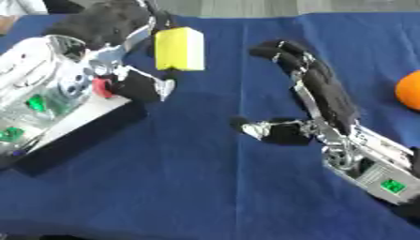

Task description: Pick up the objects with one hand, pass them to the other hand, and then place them into the box on the other side of the table.

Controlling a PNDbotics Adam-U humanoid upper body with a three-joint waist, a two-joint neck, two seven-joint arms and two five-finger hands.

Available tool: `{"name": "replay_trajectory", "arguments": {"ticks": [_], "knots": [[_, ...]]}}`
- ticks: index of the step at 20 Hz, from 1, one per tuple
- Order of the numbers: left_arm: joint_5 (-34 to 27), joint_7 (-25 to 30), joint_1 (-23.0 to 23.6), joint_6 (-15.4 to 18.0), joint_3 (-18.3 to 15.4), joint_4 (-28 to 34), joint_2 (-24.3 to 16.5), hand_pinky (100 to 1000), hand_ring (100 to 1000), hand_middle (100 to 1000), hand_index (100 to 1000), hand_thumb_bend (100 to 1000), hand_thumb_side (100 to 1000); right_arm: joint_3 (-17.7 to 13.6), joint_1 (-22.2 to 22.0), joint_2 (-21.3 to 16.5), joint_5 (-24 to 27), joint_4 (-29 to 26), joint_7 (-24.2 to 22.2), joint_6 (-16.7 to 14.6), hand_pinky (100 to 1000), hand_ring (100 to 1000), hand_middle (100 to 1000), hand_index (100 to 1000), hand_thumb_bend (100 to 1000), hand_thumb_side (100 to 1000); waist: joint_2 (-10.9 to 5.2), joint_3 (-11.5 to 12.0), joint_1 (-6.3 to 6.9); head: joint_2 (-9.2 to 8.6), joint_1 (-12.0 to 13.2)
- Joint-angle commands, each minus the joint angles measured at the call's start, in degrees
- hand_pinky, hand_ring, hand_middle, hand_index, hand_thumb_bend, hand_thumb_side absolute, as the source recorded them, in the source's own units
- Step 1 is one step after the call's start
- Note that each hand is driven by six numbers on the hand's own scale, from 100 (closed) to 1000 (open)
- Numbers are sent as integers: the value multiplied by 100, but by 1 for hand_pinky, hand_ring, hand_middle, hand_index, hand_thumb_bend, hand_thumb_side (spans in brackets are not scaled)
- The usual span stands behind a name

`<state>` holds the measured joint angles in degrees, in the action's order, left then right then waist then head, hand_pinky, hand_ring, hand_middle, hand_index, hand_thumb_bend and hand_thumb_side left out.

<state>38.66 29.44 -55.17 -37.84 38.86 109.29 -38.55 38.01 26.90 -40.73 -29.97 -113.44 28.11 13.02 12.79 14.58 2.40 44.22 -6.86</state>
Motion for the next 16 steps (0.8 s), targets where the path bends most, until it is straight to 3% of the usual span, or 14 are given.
{"name": "replay_trajectory", "arguments": {"ticks": [1, 8, 16], "knots": [[-191, -43, 56, -237, -335, 203, -470, 803, 634, 438, 403, 100, 254, -93, 37, -157, 2, -116, 51, -12, 744, 767, 745, 812, 711, 222, -43, 9, 60, -10, 23], [-437, -351, 496, -462, -765, 210, -1030, 804, 632, 451, 407, 100, 251, -103, 18, -154, 22, -116, 76, -14, 743, 766, 743, 809, 708, 224, -26, 6, 36, -10, 121], [-318, -751, 890, -413, -964, -510, -1188, 805, 645, 480, 413, 100, 256, -98, -2, -109, 7, -116, 91, 5, 742, 764, 741, 806, 706, 227, -3, -19, -13, -10, 331]]}}
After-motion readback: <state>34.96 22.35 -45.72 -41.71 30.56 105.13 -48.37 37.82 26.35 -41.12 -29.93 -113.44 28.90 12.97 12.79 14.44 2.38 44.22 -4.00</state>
